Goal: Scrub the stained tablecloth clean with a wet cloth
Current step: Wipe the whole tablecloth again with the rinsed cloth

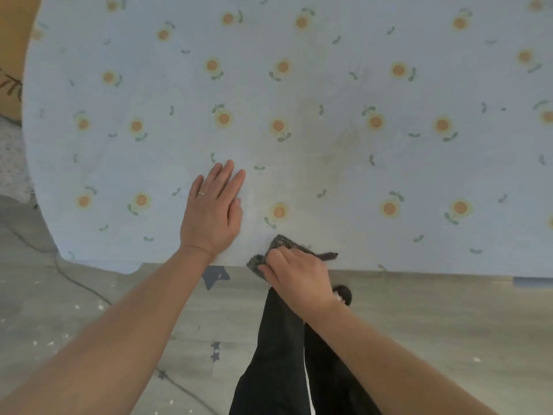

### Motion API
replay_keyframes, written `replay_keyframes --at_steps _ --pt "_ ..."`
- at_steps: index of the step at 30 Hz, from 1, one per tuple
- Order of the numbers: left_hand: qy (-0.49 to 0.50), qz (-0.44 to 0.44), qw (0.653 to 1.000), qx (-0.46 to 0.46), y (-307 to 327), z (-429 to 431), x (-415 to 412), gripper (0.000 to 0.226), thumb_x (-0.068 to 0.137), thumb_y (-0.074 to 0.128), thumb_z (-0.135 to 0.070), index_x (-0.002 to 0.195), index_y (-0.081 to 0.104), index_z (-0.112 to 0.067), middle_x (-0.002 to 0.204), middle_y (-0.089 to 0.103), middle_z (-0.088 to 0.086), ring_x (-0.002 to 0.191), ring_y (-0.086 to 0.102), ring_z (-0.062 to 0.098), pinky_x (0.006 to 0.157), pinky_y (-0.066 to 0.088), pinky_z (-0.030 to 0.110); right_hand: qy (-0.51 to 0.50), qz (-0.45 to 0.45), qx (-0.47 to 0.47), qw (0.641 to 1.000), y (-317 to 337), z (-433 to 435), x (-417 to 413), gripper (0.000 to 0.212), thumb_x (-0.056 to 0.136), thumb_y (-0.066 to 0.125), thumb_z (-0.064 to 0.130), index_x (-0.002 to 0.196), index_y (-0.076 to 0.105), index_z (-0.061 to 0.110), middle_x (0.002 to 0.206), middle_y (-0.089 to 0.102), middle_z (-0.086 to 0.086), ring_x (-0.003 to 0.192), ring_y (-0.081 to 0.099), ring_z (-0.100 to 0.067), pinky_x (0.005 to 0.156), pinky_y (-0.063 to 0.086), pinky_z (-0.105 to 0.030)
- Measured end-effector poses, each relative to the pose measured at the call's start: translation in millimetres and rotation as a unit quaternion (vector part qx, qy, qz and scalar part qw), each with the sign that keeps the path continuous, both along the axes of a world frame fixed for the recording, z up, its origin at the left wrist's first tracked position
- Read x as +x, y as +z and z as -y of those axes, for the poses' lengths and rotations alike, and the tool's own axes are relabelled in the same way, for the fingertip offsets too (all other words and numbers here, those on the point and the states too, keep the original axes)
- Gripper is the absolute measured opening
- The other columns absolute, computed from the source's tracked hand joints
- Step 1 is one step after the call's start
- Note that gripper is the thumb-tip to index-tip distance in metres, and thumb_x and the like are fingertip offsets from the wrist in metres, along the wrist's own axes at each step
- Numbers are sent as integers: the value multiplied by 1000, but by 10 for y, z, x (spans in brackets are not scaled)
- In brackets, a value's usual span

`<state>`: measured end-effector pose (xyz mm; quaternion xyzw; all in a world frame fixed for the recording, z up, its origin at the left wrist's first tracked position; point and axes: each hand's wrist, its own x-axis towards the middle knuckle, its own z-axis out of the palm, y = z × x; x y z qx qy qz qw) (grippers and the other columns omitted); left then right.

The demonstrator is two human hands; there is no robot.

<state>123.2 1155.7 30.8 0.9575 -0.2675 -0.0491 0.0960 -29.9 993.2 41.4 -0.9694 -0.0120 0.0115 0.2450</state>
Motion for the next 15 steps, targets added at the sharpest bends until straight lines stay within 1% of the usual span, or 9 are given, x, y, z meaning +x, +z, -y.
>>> replay_keyframes --at_steps 2,3,5,7,8,10,11,13,15 --pt "7 3 1000 -8 -5 -9 -6 54 104 36 -26 157 41 -19 169 29 3 158 20 21 127 19 51 4 -12 -16 1000 26 380 0 33 96 52 40 71 56 19 64 54 7 54 54 -14 40 40 -30" --pt "7 6 1000 -11 -7 -4 -9 54 104 35 -26 157 42 -18 168 31 3 157 22 22 126 19 52 -31 -13 -40 999 38 635 18 34 97 52 42 72 56 19 65 56 7 55 56 -15 41 40 -29" --pt "4 9 1000 -17 -14 7 -31 53 105 34 -27 156 43 -17 167 32 5 157 24 24 126 21 52 -148 -26 -74 986 74 1207 71 32 98 55 44 78 56 19 69 60 3 61 61 -22 49 40 -31" --pt "5 12 1000 -16 -6 -6 -15 53 105 33 -28 156 44 -18 167 33 4 156 25 24 126 21 52 -265 -50 -62 961 144 1568 188 29 98 55 48 84 53 22 70 61 3 66 63 -29 56 40 -34" --pt "6 11 1000 -15 -6 -6 -1 53 106 33 -28 156 43 -18 167 32 4 157 24 23 126 20 52 -311 -54 -43 948 145 1621 250 29 97 54 49 86 51 23 70 60 6 68 63 -29 59 40 -35" --pt "5 8 1000 -18 -4 -4 -11 53 105 33 -27 156 44 -18 167 33 4 156 25 23 126 20 51 -355 -80 -21 931 148 1460 331 33 94 54 55 86 50 24 71 59 10 68 61 -25 60 38 -34" --pt "7 10 1000 -21 -2 -8 -14 53 105 33 -27 156 44 -17 167 33 5 156 25 24 126 20 51 -341 -89 -20 936 154 1270 343 37 91 56 60 83 50 24 71 58 11 67 59 -22 60 38 -33" --pt "7 12 1000 -20 4 -18 -24 53 105 33 -26 156 44 -17 167 34 5 156 26 24 126 20 51 -252 -94 -35 963 130 817 243 43 85 61 66 75 50 25 67 53 12 61 53 -14 56 41 -30" --pt "10 11 1000 -15 10 -3 -14 53 104 33 -25 156 44 -17 167 33 5 156 25 24 127 19 50 -140 -57 -41 988 111 517 106 46 85 65 61 69 48 22 61 47 12 54 46 -12 49 37 -27"
